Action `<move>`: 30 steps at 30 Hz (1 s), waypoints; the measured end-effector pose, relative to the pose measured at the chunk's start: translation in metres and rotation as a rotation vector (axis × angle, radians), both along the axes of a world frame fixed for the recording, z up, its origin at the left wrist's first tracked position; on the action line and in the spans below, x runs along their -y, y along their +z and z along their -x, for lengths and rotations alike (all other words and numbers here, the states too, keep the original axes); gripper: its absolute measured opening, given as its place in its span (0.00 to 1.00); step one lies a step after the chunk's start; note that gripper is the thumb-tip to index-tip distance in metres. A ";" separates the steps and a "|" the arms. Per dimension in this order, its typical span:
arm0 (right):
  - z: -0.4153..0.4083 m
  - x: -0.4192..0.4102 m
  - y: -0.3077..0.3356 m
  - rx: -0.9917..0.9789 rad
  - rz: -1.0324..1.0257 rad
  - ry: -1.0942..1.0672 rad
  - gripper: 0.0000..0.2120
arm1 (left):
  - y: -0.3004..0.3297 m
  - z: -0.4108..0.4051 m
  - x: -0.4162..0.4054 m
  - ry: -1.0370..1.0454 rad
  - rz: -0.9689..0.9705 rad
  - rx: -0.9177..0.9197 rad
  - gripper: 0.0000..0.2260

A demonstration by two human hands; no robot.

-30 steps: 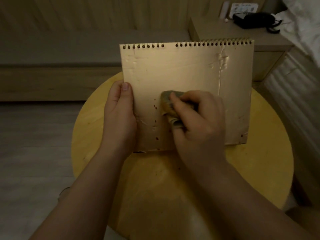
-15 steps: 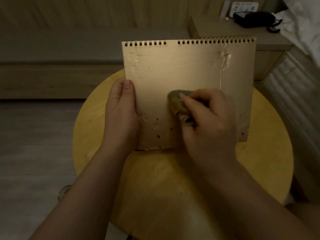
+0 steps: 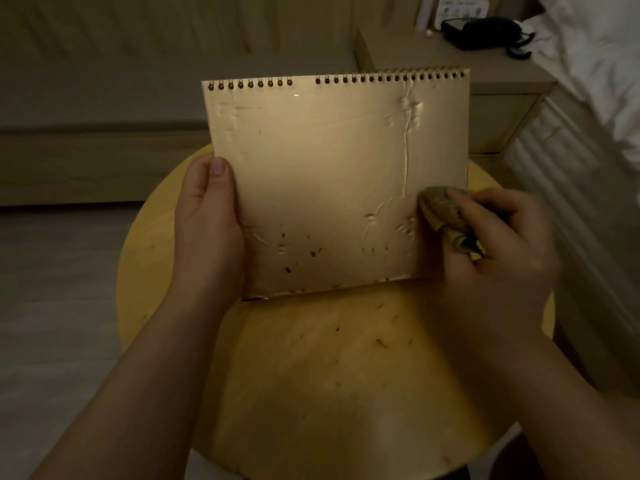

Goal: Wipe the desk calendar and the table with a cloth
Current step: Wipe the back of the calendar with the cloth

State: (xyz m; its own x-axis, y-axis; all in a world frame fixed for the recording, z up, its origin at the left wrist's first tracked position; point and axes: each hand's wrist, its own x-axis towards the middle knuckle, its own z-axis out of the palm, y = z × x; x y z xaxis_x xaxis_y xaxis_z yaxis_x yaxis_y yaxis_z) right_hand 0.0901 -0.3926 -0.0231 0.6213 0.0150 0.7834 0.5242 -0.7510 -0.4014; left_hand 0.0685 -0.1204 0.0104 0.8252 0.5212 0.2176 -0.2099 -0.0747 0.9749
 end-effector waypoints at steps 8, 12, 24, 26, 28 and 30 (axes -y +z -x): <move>0.025 -0.063 -0.001 -0.077 0.064 0.162 0.20 | -0.003 -0.002 -0.005 -0.028 0.019 -0.002 0.17; 0.038 -0.109 0.002 -0.078 0.075 0.274 0.17 | -0.006 -0.003 -0.005 -0.057 0.056 0.007 0.17; 0.036 -0.097 0.006 -0.037 0.152 0.248 0.13 | -0.007 -0.004 -0.009 -0.097 0.062 0.012 0.17; 0.029 -0.071 0.004 -0.064 0.161 0.193 0.16 | -0.008 -0.004 -0.009 -0.086 0.050 0.004 0.16; 0.021 -0.042 0.002 -0.068 0.160 0.125 0.17 | -0.008 -0.003 -0.009 -0.077 0.052 0.005 0.16; 0.015 -0.017 -0.002 -0.072 0.161 0.055 0.17 | -0.007 -0.002 -0.007 -0.073 0.061 0.006 0.17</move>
State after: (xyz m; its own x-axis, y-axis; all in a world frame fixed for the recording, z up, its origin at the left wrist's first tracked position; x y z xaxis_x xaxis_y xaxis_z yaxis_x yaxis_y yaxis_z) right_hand 0.0753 -0.3758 -0.0247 0.6705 0.1723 0.7216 0.5405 -0.7797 -0.3161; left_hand 0.0701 -0.1136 0.0039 0.8604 0.4717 0.1927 -0.2187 0.0003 0.9758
